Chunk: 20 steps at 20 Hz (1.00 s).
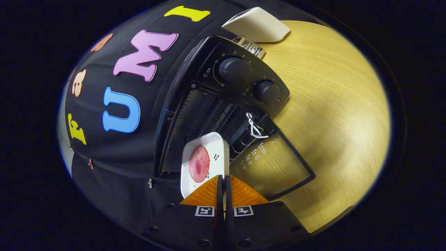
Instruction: Open the toaster oven, put the food inside, and close the toaster oven door.
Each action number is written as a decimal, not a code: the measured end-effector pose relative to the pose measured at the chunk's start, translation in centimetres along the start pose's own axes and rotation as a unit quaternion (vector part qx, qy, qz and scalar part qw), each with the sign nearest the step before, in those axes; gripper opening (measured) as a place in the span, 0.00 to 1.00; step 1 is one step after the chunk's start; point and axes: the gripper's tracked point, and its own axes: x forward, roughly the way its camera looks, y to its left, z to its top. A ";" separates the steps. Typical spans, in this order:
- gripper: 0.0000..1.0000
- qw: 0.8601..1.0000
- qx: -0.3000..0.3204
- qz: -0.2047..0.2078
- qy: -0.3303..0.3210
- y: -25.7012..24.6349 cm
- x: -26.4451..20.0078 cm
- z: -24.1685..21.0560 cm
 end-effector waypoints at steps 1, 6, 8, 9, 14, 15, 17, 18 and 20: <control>0.05 1.000 0.009 -0.002 -0.015 0.2 0.7 0.5; 0.05 0.991 0.083 -0.001 -0.102 1.3 3.8 3.8; 0.06 0.986 0.103 -0.002 -0.128 1.6 4.8 4.9; 0.06 0.984 0.114 -0.004 -0.135 1.7 5.3 5.3; 0.06 0.982 0.117 -0.024 -0.147 1.2 6.5 5.4; 0.07 0.983 0.117 -0.013 -0.144 1.6 6.7 5.3; 0.13 0.985 0.117 0.007 -0.130 2.5 6.0 4.9; 0.18 0.986 0.111 0.008 -0.123 2.5 5.8 4.7; 0.29 0.989 0.089 0.016 -0.114 2.7 5.1 4.4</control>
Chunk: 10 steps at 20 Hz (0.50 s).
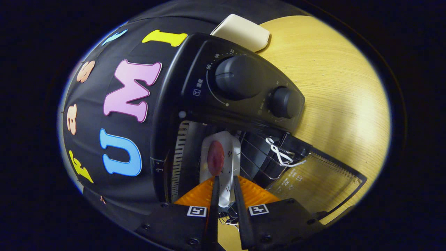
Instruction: Open the toaster oven, put the food inside, and close the toaster oven door.
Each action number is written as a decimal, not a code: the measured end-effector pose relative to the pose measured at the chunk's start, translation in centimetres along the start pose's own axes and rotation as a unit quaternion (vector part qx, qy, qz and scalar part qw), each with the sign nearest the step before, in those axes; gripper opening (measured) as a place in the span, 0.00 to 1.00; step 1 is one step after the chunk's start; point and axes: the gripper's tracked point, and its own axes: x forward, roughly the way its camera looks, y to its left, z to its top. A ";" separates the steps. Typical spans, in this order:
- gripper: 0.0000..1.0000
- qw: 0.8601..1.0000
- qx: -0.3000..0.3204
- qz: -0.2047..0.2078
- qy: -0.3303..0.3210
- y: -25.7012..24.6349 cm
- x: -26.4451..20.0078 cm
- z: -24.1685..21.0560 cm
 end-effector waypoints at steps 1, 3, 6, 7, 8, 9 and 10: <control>0.34 1.000 -0.011 0.003 0.005 0.0 -0.4 0.0; 0.50 0.999 -0.031 0.008 0.014 0.0 -1.7 0.1; 0.81 0.996 -0.082 0.026 0.029 0.8 -4.4 0.4; 0.98 0.993 -0.106 0.025 0.038 0.7 -5.0 0.4; 0.98 0.990 -0.129 0.025 0.049 0.3 -6.0 0.2; 0.98 0.987 -0.147 0.022 0.061 -0.1 -6.9 -0.2; 0.99 0.984 -0.163 0.020 0.075 -0.3 -7.7 -0.5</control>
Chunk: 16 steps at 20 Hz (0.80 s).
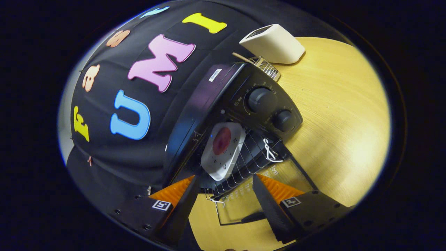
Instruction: Open the toaster oven, put the food inside, and close the toaster oven door.
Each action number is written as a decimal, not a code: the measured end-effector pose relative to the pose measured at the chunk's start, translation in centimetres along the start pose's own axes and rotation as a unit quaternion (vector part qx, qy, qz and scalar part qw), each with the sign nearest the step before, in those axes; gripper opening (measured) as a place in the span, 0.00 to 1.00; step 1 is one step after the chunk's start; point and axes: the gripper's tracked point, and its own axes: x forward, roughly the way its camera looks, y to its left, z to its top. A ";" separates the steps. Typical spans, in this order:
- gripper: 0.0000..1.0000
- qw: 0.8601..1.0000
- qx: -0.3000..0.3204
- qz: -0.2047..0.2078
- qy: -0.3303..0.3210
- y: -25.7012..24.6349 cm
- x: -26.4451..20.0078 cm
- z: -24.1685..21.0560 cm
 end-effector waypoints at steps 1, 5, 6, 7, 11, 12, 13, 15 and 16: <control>0.98 1.000 -0.015 -0.002 0.009 -0.1 -0.8 -0.4; 0.98 0.990 -0.133 -0.008 0.040 -0.4 -3.9 -2.5; 0.98 0.984 -0.170 -0.017 0.045 -1.1 -4.4 -3.1; 0.98 0.977 -0.205 -0.036 0.055 -2.1 -4.9 -3.8; 0.99 0.945 -0.312 -0.079 0.057 -4.8 -5.7 -6.1; 0.99 0.935 -0.337 -0.099 0.059 -6.0 -5.8 -6.6; 0.99 0.922 -0.359 -0.130 0.064 -7.5 -5.9 -6.8; 0.99 0.909 -0.373 -0.175 0.063 -10.0 -6.1 -7.0; 0.99 0.908 -0.372 -0.181 0.064 -10.4 -6.0 -7.6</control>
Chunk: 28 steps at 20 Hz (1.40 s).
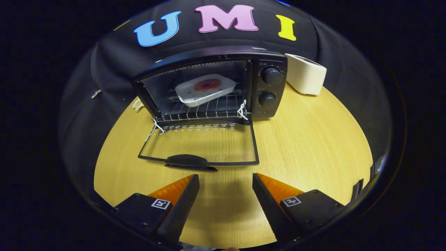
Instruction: Open the toaster oven, put the food inside, and close the toaster oven door.
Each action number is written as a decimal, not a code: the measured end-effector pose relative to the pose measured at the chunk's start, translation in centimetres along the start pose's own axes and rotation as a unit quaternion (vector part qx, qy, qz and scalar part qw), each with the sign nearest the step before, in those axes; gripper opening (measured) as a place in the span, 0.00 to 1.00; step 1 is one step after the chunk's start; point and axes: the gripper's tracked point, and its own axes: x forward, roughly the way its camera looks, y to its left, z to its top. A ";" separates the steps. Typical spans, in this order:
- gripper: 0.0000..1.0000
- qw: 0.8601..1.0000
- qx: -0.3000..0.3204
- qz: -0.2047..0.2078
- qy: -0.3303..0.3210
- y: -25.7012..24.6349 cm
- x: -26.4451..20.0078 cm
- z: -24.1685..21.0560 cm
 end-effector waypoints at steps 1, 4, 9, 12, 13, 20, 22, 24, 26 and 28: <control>0.99 1.000 -0.001 -0.003 0.005 0.4 0.3 -0.6; 0.99 1.000 -0.014 -0.011 0.012 1.5 1.1 -1.7; 0.99 1.000 -0.005 -0.015 0.014 4.0 3.0 -1.5; 0.99 0.999 0.015 -0.026 0.026 4.7 4.3 -1.8; 0.99 0.999 0.015 -0.029 0.028 4.7 4.7 -1.8; 0.99 0.999 0.001 -0.030 0.030 5.0 5.6 -1.8; 0.99 0.999 -0.006 -0.032 0.026 5.0 5.4 -1.6; 0.99 0.999 -0.017 -0.033 0.009 5.2 4.6 -1.0; 0.99 0.999 -0.032 -0.026 -0.012 5.4 3.2 0.0; 0.99 0.999 -0.037 -0.009 -0.030 5.7 1.8 1.1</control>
